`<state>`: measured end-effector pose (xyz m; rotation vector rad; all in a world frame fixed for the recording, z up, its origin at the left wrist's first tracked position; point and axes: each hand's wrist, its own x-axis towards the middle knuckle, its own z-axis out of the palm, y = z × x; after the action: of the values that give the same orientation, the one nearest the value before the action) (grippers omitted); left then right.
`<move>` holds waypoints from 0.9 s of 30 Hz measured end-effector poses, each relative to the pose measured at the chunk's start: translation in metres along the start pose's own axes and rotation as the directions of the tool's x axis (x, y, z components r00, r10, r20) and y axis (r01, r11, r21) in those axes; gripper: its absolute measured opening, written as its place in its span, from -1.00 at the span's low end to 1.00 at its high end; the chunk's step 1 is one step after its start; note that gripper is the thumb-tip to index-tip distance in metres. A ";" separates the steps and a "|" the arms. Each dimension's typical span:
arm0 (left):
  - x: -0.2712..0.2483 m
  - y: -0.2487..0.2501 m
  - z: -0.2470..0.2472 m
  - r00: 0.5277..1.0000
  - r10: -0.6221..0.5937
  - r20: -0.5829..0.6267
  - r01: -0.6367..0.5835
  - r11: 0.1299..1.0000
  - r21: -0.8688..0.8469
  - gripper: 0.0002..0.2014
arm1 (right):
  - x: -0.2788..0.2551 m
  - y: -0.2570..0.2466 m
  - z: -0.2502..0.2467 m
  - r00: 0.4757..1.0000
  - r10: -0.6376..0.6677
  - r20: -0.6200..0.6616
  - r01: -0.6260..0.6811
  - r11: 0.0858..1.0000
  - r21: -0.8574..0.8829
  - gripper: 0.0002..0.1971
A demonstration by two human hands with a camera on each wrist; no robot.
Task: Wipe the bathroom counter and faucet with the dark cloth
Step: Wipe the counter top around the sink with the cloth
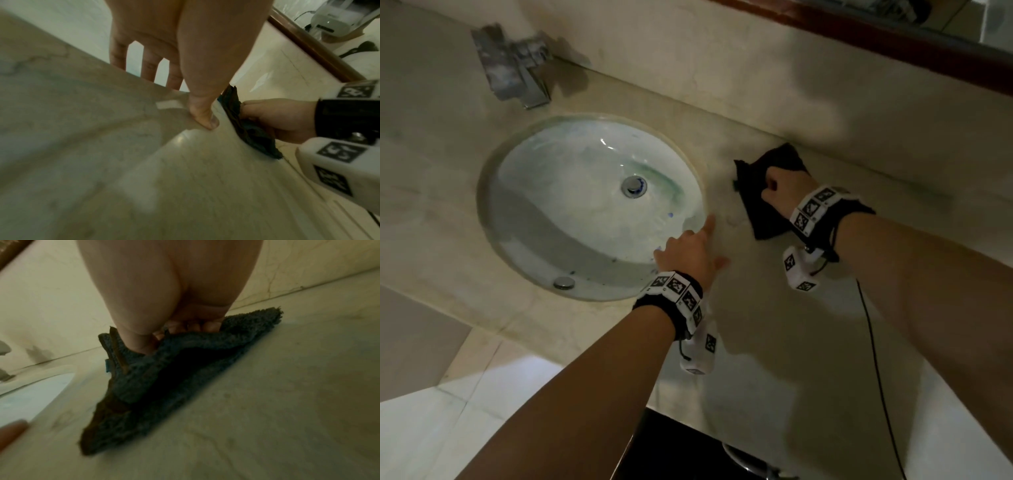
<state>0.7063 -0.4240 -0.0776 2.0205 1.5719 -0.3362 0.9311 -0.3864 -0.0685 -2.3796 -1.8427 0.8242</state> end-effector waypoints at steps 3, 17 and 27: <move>-0.002 0.000 -0.001 1.000 0.013 0.019 -0.013 1.000 -0.002 -0.16 | -0.019 -0.006 0.010 0.995 -0.091 0.048 0.093 0.995 -0.030 -0.82; -0.008 -0.041 -0.007 0.998 0.015 0.062 -0.010 0.997 -0.079 -0.68 | -0.111 -0.036 0.068 0.909 -0.326 0.261 0.382 0.902 -0.202 -0.80; 0.004 -0.047 -0.006 0.990 0.015 0.142 0.006 0.989 -0.150 -0.64 | -0.020 -0.074 0.040 0.980 -0.192 0.059 0.193 0.981 -0.002 -0.89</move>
<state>0.6617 -0.4098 -0.0876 1.8439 1.4599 -0.3421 0.8450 -0.3943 -0.0709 -2.1581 -2.0604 0.8759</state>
